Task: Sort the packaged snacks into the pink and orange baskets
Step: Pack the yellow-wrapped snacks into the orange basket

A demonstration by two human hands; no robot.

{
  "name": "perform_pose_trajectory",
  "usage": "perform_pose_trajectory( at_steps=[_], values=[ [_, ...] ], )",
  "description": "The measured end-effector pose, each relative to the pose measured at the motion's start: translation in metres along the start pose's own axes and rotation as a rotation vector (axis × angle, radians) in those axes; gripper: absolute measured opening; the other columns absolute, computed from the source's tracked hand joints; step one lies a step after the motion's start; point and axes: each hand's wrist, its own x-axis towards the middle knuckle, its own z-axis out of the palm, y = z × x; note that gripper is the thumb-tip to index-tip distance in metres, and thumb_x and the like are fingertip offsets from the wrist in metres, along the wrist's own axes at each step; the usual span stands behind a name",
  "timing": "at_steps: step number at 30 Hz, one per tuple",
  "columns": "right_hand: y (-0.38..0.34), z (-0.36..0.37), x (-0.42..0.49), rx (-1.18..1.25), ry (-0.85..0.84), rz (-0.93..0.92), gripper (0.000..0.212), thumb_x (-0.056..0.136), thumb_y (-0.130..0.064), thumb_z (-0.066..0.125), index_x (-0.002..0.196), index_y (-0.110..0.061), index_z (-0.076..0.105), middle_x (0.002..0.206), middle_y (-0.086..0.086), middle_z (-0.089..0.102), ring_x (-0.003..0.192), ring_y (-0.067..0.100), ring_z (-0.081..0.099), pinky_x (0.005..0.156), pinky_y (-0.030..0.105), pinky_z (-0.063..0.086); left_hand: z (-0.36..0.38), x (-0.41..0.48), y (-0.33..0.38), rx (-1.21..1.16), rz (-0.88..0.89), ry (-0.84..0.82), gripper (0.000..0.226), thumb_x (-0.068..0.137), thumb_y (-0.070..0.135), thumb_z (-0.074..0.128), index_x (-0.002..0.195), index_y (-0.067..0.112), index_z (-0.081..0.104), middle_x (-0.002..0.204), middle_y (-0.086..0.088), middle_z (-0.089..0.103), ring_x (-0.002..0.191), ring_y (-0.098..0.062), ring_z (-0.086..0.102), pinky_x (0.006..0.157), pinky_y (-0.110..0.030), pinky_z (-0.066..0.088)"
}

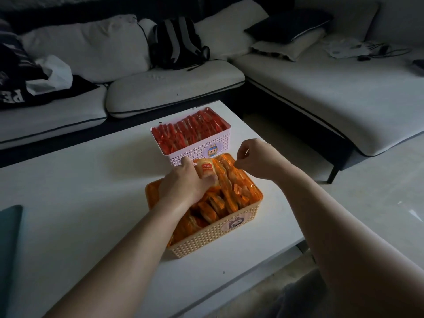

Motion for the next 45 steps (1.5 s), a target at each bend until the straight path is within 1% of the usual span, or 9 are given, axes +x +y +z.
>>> perform_pose_trajectory(
  at_steps=[6, 10, 14, 17, 22, 27, 32, 36, 45],
  values=[
    [-0.015, 0.005, 0.005, 0.273, -0.077, 0.025, 0.029, 0.102, -0.031, 0.056, 0.125, -0.015, 0.065, 0.109, 0.003, 0.071, 0.079, 0.015, 0.073, 0.065, 0.026, 0.063, -0.005, 0.003, -0.001, -0.409, -0.035, -0.006, 0.063, 0.081, 0.052, 0.079, 0.130, 0.019, 0.057, 0.115, 0.003, 0.063, 0.102, -0.018, 0.059, 0.078, -0.031, 0.048],
    [-0.024, 0.008, -0.002, 0.389, -0.176, 0.028, 0.038, 0.097, -0.051, 0.057, 0.115, -0.018, 0.064, 0.101, 0.004, 0.070, 0.084, 0.020, 0.072, 0.072, 0.034, 0.062, -0.009, -0.004, 0.003, -0.630, 0.173, 0.019, 0.038, 0.082, 0.047, 0.081, 0.111, 0.024, 0.071, 0.094, 0.018, 0.070, 0.087, 0.000, 0.063, 0.072, -0.023, 0.050],
    [-0.017, -0.007, 0.001, 0.365, 0.047, -0.017, 0.026, 0.095, -0.034, 0.065, 0.118, -0.023, 0.060, 0.105, 0.002, 0.065, 0.091, 0.016, 0.065, 0.073, 0.031, 0.057, -0.009, -0.004, 0.010, -0.706, 0.334, -0.029, 0.025, 0.089, 0.047, 0.072, 0.108, 0.032, 0.070, 0.097, 0.022, 0.071, 0.096, 0.001, 0.064, 0.091, -0.032, 0.056],
    [-0.004, -0.016, 0.003, 0.407, 0.083, -0.015, 0.034, 0.096, -0.025, 0.061, 0.129, -0.020, 0.056, 0.120, 0.004, 0.063, 0.107, 0.020, 0.063, 0.085, 0.032, 0.056, -0.001, 0.004, 0.006, -0.427, 0.405, -0.020, 0.021, 0.099, 0.021, 0.065, 0.116, 0.033, 0.068, 0.115, 0.021, 0.063, 0.104, -0.002, 0.058, 0.099, -0.035, 0.054],
    [0.006, -0.016, 0.001, 0.286, -0.069, -0.122, 0.029, 0.100, -0.010, 0.050, 0.126, -0.012, 0.062, 0.118, 0.002, 0.061, 0.089, 0.012, 0.063, 0.064, 0.018, 0.048, 0.011, 0.006, 0.003, 0.071, 0.550, -0.098, 0.032, 0.102, 0.037, 0.058, 0.132, 0.034, 0.064, 0.136, 0.010, 0.053, 0.127, -0.013, 0.048, 0.100, -0.032, 0.045],
    [0.008, -0.020, -0.001, 0.085, -0.132, -0.235, 0.026, 0.100, -0.004, 0.056, 0.116, -0.019, 0.069, 0.112, -0.008, 0.059, 0.099, 0.013, 0.062, 0.067, 0.012, 0.050, 0.007, 0.008, -0.001, 0.107, 0.599, 0.026, 0.022, 0.098, 0.033, 0.064, 0.120, 0.032, 0.071, 0.127, 0.010, 0.060, 0.119, -0.016, 0.055, 0.084, -0.029, 0.045],
    [0.002, -0.014, -0.008, -0.289, -0.130, -0.343, 0.034, 0.097, -0.004, 0.059, 0.123, -0.024, 0.069, 0.120, -0.006, 0.062, 0.104, 0.015, 0.061, 0.083, 0.023, 0.056, 0.006, 0.009, -0.007, 0.070, 0.544, 0.102, 0.018, 0.098, 0.030, 0.065, 0.115, 0.031, 0.071, 0.116, 0.011, 0.061, 0.109, -0.014, 0.059, 0.076, -0.027, 0.042],
    [-0.006, 0.005, -0.012, -0.440, -0.168, -0.399, 0.036, 0.096, -0.008, 0.061, 0.129, -0.022, 0.065, 0.120, 0.000, 0.062, 0.099, 0.019, 0.063, 0.079, 0.030, 0.061, 0.010, 0.009, -0.005, 0.006, 0.531, 0.076, 0.017, 0.098, 0.026, 0.064, 0.114, 0.025, 0.071, 0.117, 0.008, 0.061, 0.105, -0.017, 0.062, 0.074, -0.026, 0.040],
    [0.000, 0.015, -0.006, -0.330, -0.091, -0.299, 0.055, 0.093, -0.006, 0.065, 0.141, -0.024, 0.043, 0.117, 0.007, 0.066, 0.080, 0.024, 0.070, 0.064, 0.037, 0.064, 0.017, 0.014, -0.009, -0.192, 0.468, 0.081, 0.014, 0.094, 0.022, 0.071, 0.106, 0.026, 0.074, 0.111, 0.009, 0.065, 0.103, -0.014, 0.061, 0.081, -0.023, 0.044]
  ],
)
